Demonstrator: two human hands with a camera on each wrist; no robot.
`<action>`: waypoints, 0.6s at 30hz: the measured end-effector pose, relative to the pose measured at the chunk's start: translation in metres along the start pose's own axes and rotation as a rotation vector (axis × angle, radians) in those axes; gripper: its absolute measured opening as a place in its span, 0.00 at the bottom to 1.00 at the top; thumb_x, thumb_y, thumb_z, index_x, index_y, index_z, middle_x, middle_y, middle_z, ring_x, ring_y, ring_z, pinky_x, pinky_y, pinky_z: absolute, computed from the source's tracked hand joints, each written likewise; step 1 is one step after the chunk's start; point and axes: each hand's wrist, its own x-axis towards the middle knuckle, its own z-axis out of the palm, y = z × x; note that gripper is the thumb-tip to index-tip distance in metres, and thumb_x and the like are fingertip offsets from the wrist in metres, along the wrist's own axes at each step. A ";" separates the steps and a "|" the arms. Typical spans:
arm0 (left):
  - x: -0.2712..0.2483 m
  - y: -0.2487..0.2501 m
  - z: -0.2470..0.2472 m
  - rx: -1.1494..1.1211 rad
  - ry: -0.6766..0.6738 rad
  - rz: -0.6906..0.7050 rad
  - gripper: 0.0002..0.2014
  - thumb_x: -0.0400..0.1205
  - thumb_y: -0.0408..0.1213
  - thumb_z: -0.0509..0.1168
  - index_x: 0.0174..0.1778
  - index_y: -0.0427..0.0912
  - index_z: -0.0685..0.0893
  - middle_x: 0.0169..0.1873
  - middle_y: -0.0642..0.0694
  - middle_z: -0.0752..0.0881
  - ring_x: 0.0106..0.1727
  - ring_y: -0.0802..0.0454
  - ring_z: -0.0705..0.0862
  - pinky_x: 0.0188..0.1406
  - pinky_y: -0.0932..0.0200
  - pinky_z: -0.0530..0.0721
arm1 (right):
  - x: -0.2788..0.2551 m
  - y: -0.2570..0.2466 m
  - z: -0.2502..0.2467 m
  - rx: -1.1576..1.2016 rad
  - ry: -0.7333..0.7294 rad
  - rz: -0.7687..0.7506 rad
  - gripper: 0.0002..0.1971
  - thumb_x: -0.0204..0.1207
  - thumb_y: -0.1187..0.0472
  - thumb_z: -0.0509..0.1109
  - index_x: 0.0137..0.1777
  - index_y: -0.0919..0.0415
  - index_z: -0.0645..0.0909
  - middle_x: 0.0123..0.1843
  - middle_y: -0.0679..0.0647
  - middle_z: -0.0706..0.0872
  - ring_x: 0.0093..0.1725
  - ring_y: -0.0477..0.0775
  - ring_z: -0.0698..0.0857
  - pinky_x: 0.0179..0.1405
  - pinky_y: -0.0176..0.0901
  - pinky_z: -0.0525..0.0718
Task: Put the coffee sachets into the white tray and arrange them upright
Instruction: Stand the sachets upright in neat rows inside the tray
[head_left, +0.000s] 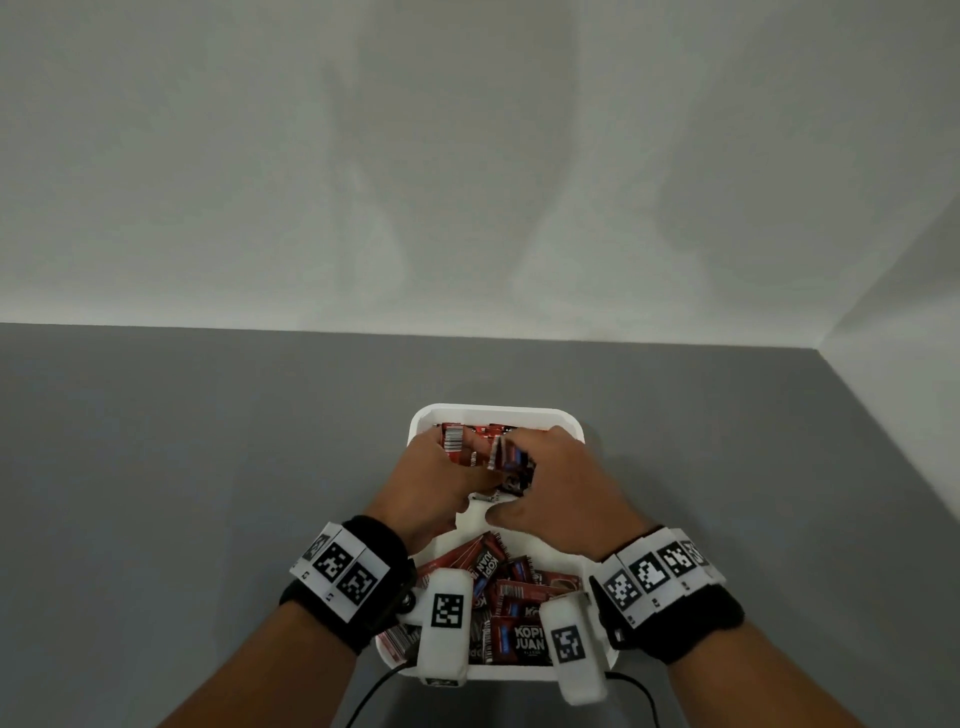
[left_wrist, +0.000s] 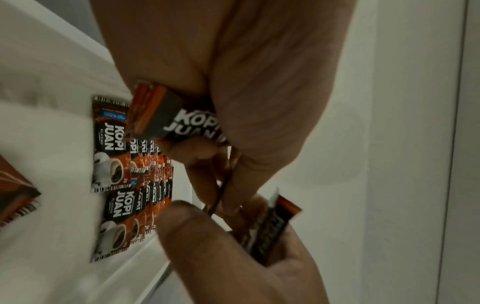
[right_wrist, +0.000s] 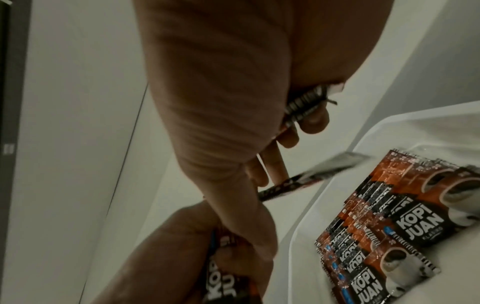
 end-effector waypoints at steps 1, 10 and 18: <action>-0.002 0.001 0.001 0.001 -0.039 0.022 0.06 0.78 0.30 0.75 0.48 0.42 0.91 0.38 0.33 0.90 0.34 0.42 0.75 0.27 0.55 0.70 | 0.002 0.002 0.005 -0.035 -0.023 0.002 0.27 0.62 0.55 0.84 0.62 0.46 0.83 0.52 0.40 0.82 0.57 0.46 0.79 0.57 0.40 0.81; -0.004 0.005 -0.002 -0.505 -0.002 -0.190 0.20 0.82 0.24 0.53 0.62 0.28 0.86 0.46 0.31 0.84 0.36 0.46 0.84 0.26 0.57 0.84 | 0.009 0.011 0.012 -0.024 -0.024 0.060 0.05 0.87 0.56 0.66 0.48 0.49 0.77 0.40 0.39 0.82 0.38 0.37 0.81 0.38 0.27 0.73; -0.013 0.011 0.004 -0.120 -0.047 -0.104 0.13 0.90 0.43 0.61 0.55 0.39 0.87 0.39 0.38 0.86 0.30 0.50 0.80 0.30 0.54 0.82 | 0.009 -0.009 -0.009 0.823 0.101 0.256 0.09 0.85 0.56 0.71 0.41 0.51 0.86 0.26 0.45 0.82 0.22 0.39 0.77 0.24 0.32 0.74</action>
